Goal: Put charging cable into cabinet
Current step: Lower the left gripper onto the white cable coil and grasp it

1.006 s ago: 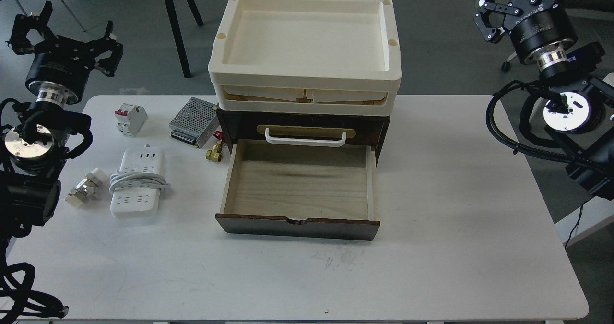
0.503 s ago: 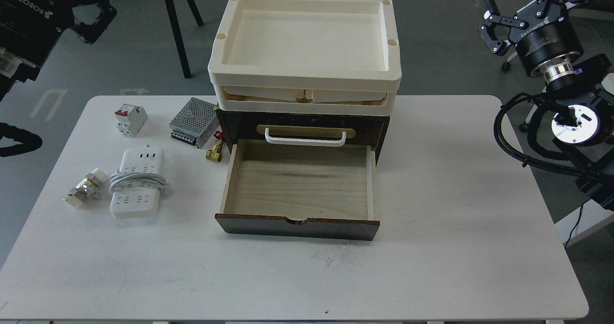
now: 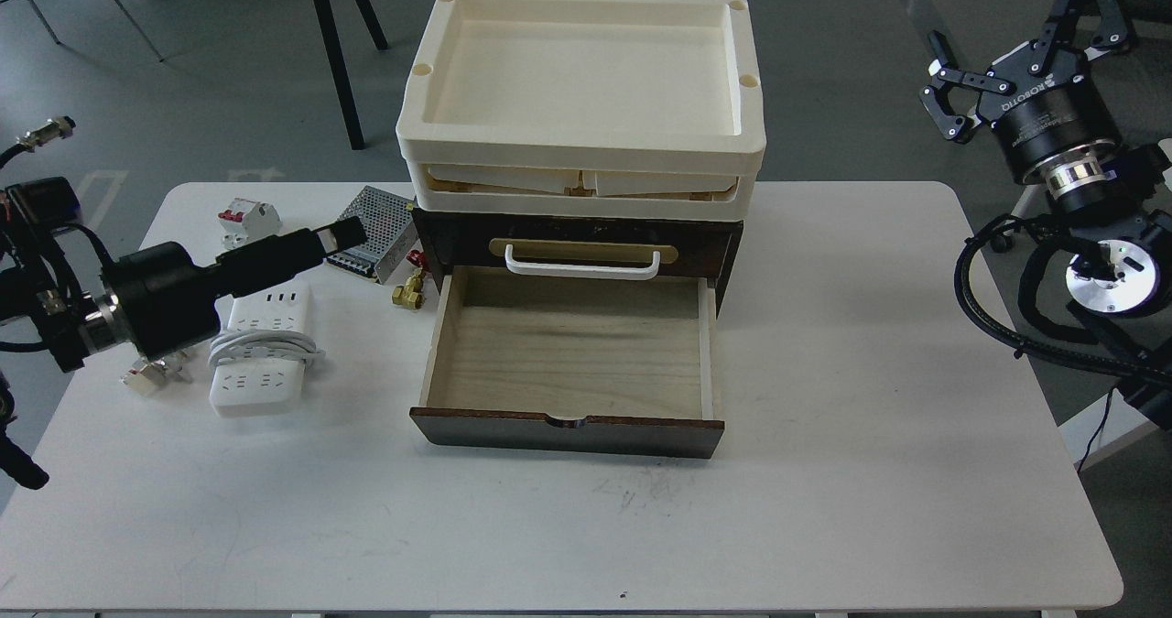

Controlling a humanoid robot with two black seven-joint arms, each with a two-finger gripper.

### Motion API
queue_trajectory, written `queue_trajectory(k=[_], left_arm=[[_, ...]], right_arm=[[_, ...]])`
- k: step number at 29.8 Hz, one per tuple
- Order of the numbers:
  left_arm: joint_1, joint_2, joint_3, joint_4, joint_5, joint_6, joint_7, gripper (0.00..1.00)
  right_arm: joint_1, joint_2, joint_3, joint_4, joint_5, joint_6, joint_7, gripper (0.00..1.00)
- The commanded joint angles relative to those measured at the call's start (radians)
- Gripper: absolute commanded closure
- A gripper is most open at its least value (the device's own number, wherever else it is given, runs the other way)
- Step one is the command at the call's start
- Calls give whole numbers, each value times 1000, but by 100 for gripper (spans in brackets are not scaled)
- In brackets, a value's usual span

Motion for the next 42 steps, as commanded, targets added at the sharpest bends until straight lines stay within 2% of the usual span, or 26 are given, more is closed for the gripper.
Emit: queue_trajectory(k=[1,7,13,20,27,30,32,37,39,42], left_arm=[[-58,-14,75,113,447,8,-28,1],[-193,-20,265,234,447,74,-28,2],[-307,-50,388,345,447,100,-28,3],[-344,-122,491,440,447,121,-28,5],[-345,-155,498,506,447,137,-28,14],[-351,-153,544,508,447,138,-28,29],[-358,-152,561,508,447,138,-28,36],[-361,-147,576,508,447,141,-28,37],[-359,-146,576,509,447,164,-28,43],[-359,-147,580,517,447,192,-28,44]], right_arm=[[-10,0,0,1,0,0,0,0],[-26,-7,3,1,0,-6,0,0],[-54,-11,8,-1,0,-6,0,0],[-63,-11,8,-2,0,-5,0,0],[-66,-11,15,-4,0,-5,0,0],[-68,-10,15,-5,0,-5,0,0],[-68,-11,17,-4,0,-5,0,0],[-68,-11,17,-6,0,-5,0,0],[-68,-11,17,-6,0,-5,0,0],[-74,-11,18,-4,0,-5,0,0]])
